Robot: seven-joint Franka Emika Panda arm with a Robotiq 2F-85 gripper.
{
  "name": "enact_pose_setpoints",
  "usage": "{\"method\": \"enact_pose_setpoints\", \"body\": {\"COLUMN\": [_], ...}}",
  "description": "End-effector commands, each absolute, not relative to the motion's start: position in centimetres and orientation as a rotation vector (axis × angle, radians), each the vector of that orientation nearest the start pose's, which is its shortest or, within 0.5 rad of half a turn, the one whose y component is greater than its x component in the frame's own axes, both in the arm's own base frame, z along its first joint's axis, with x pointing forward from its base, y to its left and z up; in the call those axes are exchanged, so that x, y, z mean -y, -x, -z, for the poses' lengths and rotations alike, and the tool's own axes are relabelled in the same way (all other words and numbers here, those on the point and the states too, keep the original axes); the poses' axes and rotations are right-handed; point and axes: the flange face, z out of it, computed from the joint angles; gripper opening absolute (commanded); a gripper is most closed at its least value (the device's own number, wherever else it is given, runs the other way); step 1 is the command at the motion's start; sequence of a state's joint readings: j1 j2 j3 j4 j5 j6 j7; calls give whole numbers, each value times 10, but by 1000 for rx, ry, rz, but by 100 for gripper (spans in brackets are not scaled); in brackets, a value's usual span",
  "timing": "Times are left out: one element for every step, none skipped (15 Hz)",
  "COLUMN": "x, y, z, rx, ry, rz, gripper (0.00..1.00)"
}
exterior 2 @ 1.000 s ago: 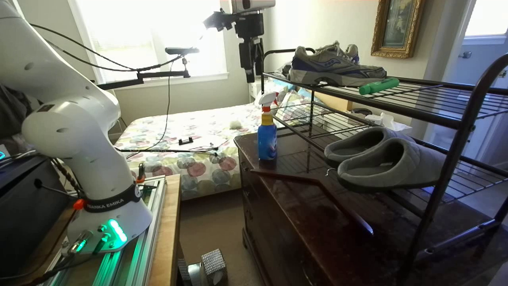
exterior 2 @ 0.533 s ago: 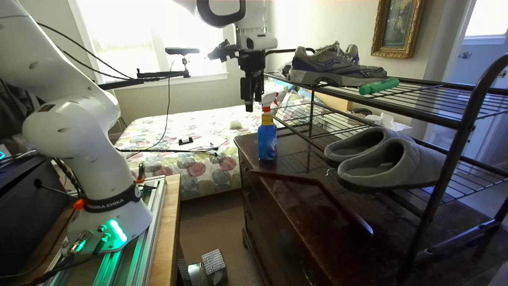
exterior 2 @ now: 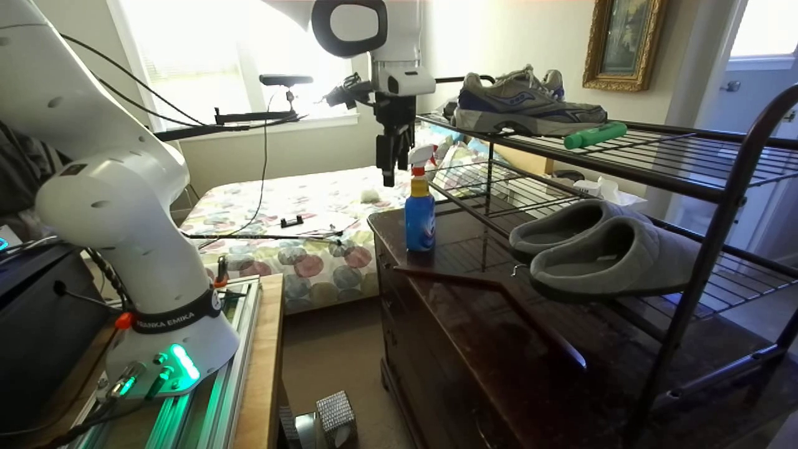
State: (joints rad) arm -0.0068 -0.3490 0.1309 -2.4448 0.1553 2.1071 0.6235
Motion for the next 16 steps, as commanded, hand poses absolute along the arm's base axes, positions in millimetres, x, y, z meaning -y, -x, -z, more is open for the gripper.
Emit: {"method": "enact_pose_setpoints", "body": {"x": [-53,-50,-47,-46,-46,-45,-44,-45,-48,-50,-54,-55,-56,-57,-56,-56], "y": [-430,-428,-427,-425,-422,-422,-421,-421,-420,-420,-420,-420,-420,-422,-424,-427], "z": [-376,-357,-340,-323,-306,-292,-277,-264,-253,-242,-231,-223,-217,-214,-215,-216], "rx": [-828,-821,-817,-817,-833,-854,-880,-912,-931,-935,-939,-939,-944,-946,-952,-965], "ry": [2939,2944,2935,2930,2940,2942,2927,2909,2901,2907,2918,2932,2947,2960,2976,2989], "rz": [1,25,38,45,80,113,128,147,172,179,190,203,219,234,259,286], "gripper": [100,100,100,100,100,100,100,100,100,100,100,100,100,100,100,100]}}
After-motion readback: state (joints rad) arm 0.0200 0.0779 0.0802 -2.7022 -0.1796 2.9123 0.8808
